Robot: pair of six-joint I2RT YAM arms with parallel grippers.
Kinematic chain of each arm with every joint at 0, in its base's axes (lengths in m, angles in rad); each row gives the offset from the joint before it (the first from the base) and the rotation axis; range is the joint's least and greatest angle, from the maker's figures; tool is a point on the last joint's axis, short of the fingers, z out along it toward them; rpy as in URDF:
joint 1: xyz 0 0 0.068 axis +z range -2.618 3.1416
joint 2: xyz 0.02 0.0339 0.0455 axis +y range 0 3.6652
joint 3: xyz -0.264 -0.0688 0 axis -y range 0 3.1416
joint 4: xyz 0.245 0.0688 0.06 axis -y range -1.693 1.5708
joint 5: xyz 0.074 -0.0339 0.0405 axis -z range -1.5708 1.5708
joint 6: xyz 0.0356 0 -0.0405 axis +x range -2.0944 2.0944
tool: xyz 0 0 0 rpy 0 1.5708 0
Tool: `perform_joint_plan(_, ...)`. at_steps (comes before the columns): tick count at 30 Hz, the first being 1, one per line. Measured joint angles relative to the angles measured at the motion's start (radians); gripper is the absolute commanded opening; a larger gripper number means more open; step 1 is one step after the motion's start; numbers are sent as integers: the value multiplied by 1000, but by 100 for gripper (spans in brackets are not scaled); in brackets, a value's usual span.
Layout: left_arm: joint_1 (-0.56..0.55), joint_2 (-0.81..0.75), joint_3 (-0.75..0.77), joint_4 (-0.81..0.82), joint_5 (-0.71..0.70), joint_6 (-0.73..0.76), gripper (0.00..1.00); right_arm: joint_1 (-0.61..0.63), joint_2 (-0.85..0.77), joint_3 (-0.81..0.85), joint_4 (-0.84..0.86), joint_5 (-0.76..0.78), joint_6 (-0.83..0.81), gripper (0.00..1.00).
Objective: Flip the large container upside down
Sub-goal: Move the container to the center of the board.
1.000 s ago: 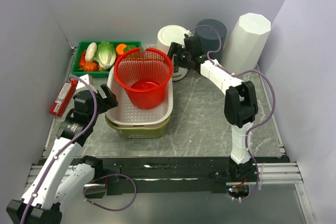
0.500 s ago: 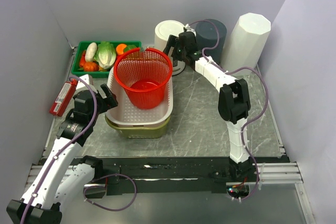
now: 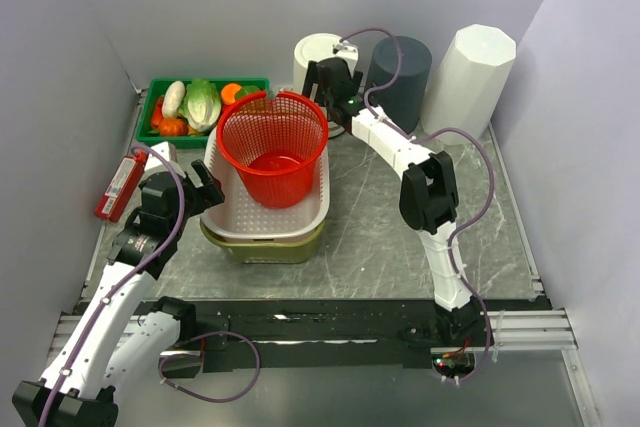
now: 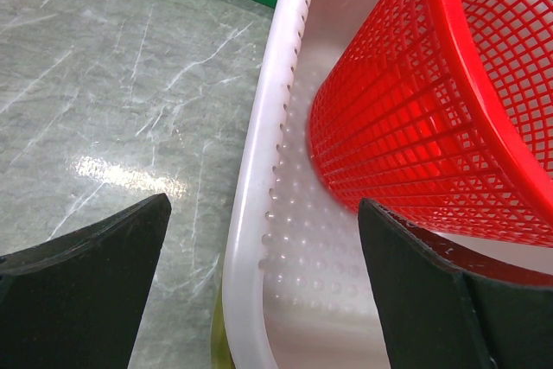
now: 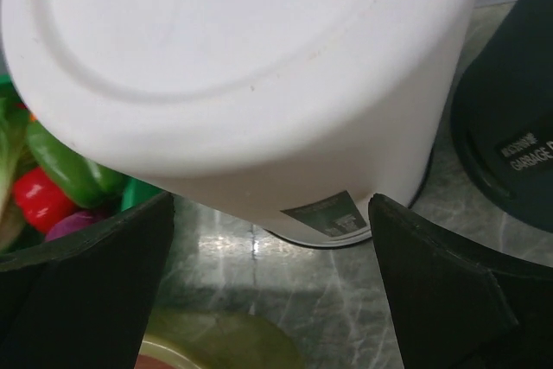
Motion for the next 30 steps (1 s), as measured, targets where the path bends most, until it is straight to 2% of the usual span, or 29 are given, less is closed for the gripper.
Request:
perform_joint_plan(5, 0, 0, 0, 0, -3, 0, 96, 11, 5, -24, 7, 59, -42, 100)
perform_joint_plan(12, 0, 2, 0, 0, -3, 0, 96, 11, 36, 39, -22, 80, -80, 100)
perform_joint_plan(20, 0, 1, 0, 0, -3, 0, 96, 11, -26, -143, 51, 45, -83, 100)
perform_joint_plan(25, 0, 0, 0, 0, -3, 0, 96, 11, -135, -240, 58, 22, -88, 100)
perform_joint_plan(30, 0, -1, 0, 0, -3, 0, 96, 11, -237, -249, 62, -3, -89, 100)
